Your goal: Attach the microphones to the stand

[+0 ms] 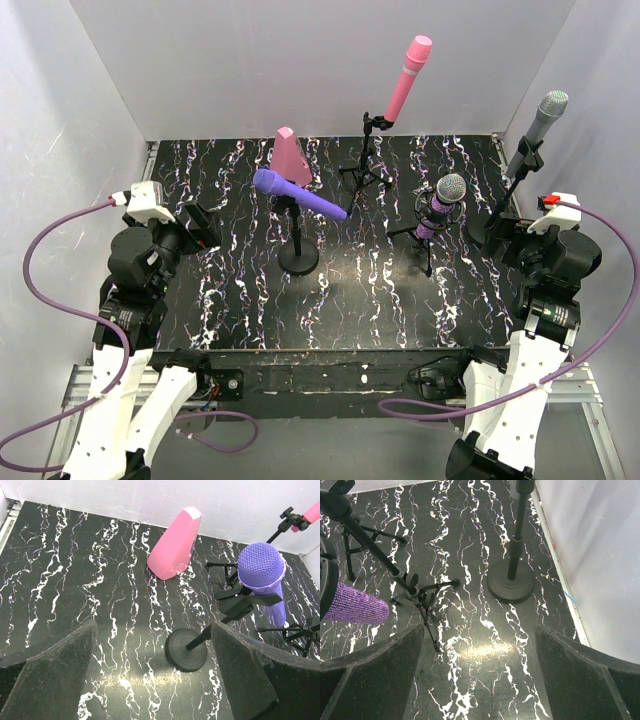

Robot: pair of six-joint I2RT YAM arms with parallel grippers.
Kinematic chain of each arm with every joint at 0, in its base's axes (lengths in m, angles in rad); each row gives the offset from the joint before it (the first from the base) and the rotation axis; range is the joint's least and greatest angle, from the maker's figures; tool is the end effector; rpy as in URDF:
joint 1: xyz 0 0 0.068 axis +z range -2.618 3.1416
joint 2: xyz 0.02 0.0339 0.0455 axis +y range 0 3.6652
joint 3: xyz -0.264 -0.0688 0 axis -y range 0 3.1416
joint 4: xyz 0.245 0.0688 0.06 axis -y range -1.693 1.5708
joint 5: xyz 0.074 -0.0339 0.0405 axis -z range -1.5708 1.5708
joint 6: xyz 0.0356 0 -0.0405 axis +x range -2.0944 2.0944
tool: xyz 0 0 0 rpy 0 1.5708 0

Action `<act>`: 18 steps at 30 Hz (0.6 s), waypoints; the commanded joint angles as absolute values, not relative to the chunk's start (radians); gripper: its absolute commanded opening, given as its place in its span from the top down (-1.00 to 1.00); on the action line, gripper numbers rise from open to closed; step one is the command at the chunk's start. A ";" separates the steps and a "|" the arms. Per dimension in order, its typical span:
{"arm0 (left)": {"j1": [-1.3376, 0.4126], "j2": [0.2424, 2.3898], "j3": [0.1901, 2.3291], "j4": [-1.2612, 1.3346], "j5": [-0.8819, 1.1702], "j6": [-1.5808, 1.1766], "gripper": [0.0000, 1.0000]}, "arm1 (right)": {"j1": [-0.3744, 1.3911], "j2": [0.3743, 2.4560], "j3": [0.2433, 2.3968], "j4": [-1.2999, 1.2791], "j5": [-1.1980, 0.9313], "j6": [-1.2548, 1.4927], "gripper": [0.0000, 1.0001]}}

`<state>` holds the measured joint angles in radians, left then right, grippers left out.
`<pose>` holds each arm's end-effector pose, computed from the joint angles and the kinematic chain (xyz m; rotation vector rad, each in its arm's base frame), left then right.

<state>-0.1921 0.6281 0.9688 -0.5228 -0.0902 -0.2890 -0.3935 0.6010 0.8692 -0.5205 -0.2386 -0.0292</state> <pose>0.1232 -0.0207 0.3872 -0.1512 1.7535 -0.2718 0.1212 -0.0412 0.3585 0.1624 1.8093 -0.0820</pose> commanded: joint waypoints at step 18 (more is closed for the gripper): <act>-0.196 0.617 0.945 -0.518 -0.112 -0.265 -0.96 | -0.400 0.594 0.853 -0.472 -0.247 -0.014 -0.97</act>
<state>-0.1921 0.6262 0.9539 -0.5228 -0.0937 -0.2802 -0.3935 0.6010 0.8642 -0.5201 -0.2386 -0.0250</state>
